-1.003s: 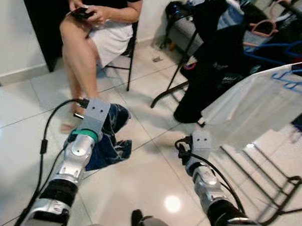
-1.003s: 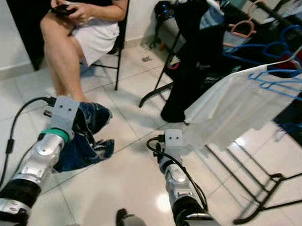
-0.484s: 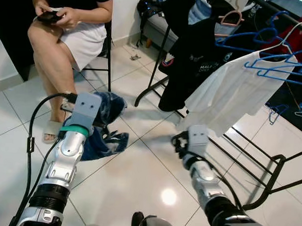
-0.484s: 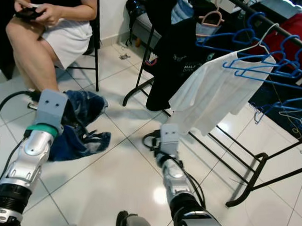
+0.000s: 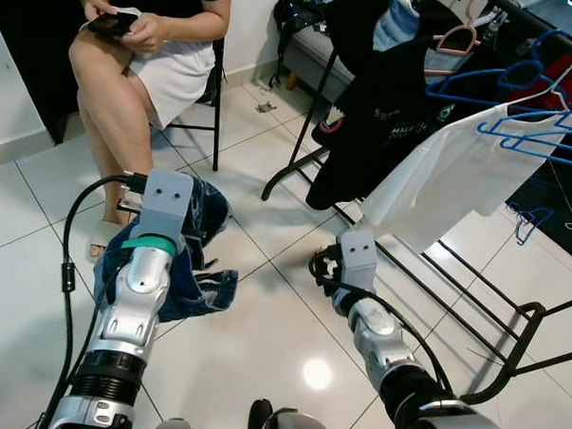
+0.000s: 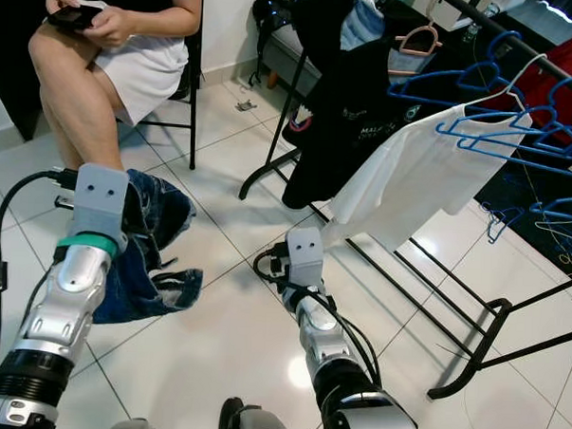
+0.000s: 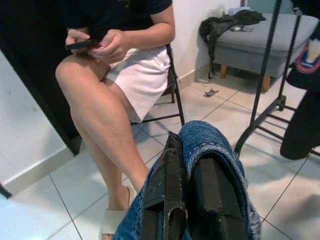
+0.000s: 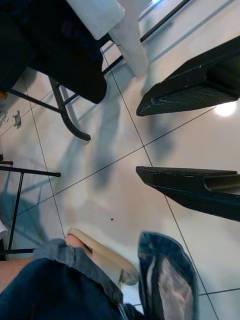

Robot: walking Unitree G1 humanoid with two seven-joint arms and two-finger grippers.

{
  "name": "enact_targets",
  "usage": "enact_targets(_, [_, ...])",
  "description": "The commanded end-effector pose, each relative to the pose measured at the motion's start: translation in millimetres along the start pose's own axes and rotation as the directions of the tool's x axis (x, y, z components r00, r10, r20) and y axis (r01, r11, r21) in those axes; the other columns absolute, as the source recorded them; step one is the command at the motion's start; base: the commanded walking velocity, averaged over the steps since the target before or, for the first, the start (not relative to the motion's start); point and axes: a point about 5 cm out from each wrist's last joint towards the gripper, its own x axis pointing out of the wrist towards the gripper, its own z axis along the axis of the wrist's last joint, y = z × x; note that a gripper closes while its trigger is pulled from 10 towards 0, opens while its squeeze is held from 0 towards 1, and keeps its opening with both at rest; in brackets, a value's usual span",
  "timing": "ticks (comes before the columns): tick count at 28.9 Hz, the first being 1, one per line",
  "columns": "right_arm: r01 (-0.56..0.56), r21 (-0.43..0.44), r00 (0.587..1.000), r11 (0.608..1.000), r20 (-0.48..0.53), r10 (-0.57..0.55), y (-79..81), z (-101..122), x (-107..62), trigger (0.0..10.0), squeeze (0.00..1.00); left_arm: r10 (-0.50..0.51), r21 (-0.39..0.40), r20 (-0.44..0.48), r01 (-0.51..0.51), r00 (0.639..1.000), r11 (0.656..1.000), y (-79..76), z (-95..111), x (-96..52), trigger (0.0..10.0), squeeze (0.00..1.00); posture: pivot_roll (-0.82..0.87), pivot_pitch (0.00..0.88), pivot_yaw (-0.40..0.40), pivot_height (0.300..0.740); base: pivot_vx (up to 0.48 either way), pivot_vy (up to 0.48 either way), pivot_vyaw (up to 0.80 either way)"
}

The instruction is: Hang hanger

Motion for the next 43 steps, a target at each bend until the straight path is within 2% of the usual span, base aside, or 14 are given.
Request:
enact_targets(1, [0.025, -0.001, 0.999, 1.0, -0.038, -0.025, -7.4, -8, -3.7, 10.0, 0.0, 0.011, -0.007, 0.038, -0.01, 0.999, 1.0, -4.9, 12, 2.4, 10.0, 0.0, 0.19, 0.065, -0.106, 0.733, 0.0, 0.0, 0.0])
enact_targets(11, [0.045, -0.012, 0.997, 0.999, -0.056, -0.045, -14.4, -14, -8.3, 10.0, 0.0, 0.014, -0.036, 0.08, -0.011, 0.997, 0.999, -13.3, 32, 6.7, 10.0, 0.0, 0.19, 0.064, -0.1, 0.733, 0.0, 0.0, 0.0])
enact_targets(14, [0.057, -0.018, 0.996, 0.998, -0.069, -0.058, -17.8, -17, -10.3, 10.0, 0.0, 0.019, -0.071, 0.129, -0.01, 0.992, 0.997, -18.6, 51, 2.6, 10.0, 0.0, 0.19, 0.078, -0.113, 0.733, 0.0, 0.0, 0.0])
enact_targets(16, [0.045, -0.028, 0.996, 0.999, -0.076, -0.047, -15.9, -19, -10.7, 10.0, 0.0, 0.014, -0.05, 0.141, -0.007, 0.99, 0.999, -21.2, 52, -0.1, 10.0, 0.0, 0.2, 0.069, -0.112, 0.733, 0.0, 0.0, 0.0])
enact_targets(18, [0.03, -0.04, 0.996, 0.999, -0.088, -0.033, -14.2, -22, -12.2, 10.0, 0.0, -0.051, 0.011, 0.099, 0.05, 0.994, 0.999, -30.0, 43, -4.5, 10.0, 0.0, 0.21, 0.073, -0.123, 0.733, 0.0, 0.0, 0.0])
enact_targets(20, [0.021, -0.056, 0.995, 0.998, -0.099, -0.027, -16.3, -25, -14.6, 10.0, 0.0, -0.044, 0.023, 0.085, 0.042, 0.995, 0.999, -31.7, 38, -8.4, 10.0, 0.0, 0.21, 0.067, -0.135, 0.733, 0.0, 0.0, 0.0])
enact_targets(25, [0.019, -0.063, 0.994, 0.998, -0.103, -0.025, -18.8, -26, -16.4, 10.0, 0.0, -0.027, 0.004, 0.085, 0.027, 0.996, 1.0, -31.8, 38, -10.7, 10.0, 0.0, 0.2, 0.073, -0.134, 0.733, 0.0, 0.0, 0.0])
enact_targets(30, [0.031, -0.064, 0.994, 0.997, -0.103, -0.037, -21.4, -23, -13.7, 10.0, 0.0, -0.041, 0.023, 0.1, 0.039, 0.994, 0.999, -32.6, 44, -5.2, 10.0, 0.0, 0.21, 0.094, -0.135, 0.733, 0.0, 0.0, 0.0])
enact_targets(32, [0.019, -0.058, 0.997, 0.998, -0.079, -0.024, -14.8, -17, -9.6, 10.0, 0.0, -0.046, 0.019, 0.101, 0.044, 0.994, 0.999, -32.5, 47, -2.6, 10.0, 0.0, 0.19, 0.096, -0.127, 0.733, 0.0, 0.0, 0.0])
enact_targets(34, [0.019, -0.058, 0.997, 0.998, -0.079, -0.024, -14.8, -17, -9.6, 10.0, 0.0, -0.046, 0.019, 0.101, 0.044, 0.994, 0.999, -32.5, 47, -2.6, 10.0, 0.0, 0.19, 0.096, -0.127, 0.733, 0.0, 0.0, 0.0])
enact_targets(42, [0.033, -0.034, 0.999, 0.999, -0.04, -0.035, -14.0, -12, -8.6, 10.0, 0.0, -0.053, -0.005, 0.11, 0.054, 0.992, 0.999, -21.6, 51, 2.7, 10.0, 0.0, 0.18, 0.078, -0.101, 0.733, 0.0, 0.0, 0.0])
enact_targets(43, [0.04, -0.021, 0.999, 0.999, -0.021, -0.041, -13.6, -11, -9.1, 10.0, 0.0, -0.071, -0.017, 0.044, 0.072, 0.997, 0.997, -12.5, 37, 2.4, 10.0, 0.0, 0.16, 0.076, -0.085, 0.733, 0.0, 0.0, 0.0])
